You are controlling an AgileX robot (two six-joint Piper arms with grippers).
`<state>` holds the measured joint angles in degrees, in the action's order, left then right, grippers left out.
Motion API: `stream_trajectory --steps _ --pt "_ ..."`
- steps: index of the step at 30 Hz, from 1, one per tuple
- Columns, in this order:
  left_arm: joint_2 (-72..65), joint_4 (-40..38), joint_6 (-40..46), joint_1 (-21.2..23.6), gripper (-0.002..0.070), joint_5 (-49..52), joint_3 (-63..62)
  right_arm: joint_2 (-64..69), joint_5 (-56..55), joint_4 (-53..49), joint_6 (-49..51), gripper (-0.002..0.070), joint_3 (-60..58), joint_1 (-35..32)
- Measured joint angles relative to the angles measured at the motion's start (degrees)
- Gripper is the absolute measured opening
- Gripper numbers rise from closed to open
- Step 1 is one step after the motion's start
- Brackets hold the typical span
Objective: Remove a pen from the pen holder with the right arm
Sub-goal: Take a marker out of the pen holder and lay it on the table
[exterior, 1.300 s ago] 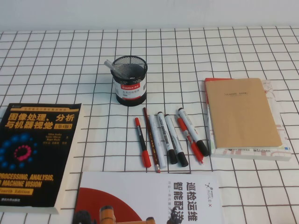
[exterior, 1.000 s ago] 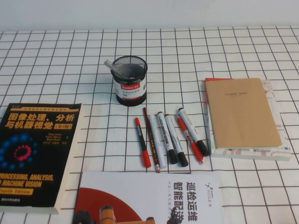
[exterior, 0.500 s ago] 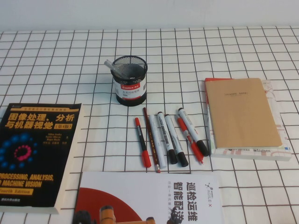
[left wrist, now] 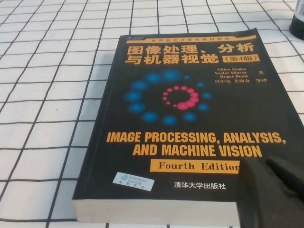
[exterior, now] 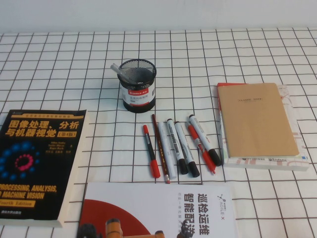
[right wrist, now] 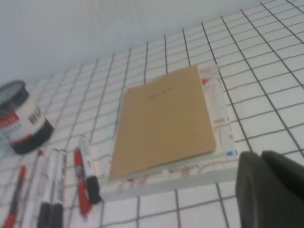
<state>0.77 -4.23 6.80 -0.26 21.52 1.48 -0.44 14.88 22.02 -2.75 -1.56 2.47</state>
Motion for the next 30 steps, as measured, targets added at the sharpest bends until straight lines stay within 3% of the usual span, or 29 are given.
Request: stream_trajectory --steps 8,13,22,30 --pt "0.0 0.0 0.0 0.0 -0.0004 0.0 0.0 0.0 -7.16 19.99 -0.09 -0.0016 0.0 0.0" --pt "0.0 0.0 0.0 0.0 -0.0004 0.0 0.0 0.0 -9.32 24.01 -0.09 -0.0016 0.0 0.0" --pt "0.0 0.0 0.0 0.0 -0.0005 0.0 0.0 1.74 -1.52 25.91 -0.09 -0.0016 3.58 0.0" --pt "0.0 0.0 0.0 0.0 -0.0004 0.0 0.0 19.84 14.23 16.54 -1.87 -0.0016 17.81 0.0"
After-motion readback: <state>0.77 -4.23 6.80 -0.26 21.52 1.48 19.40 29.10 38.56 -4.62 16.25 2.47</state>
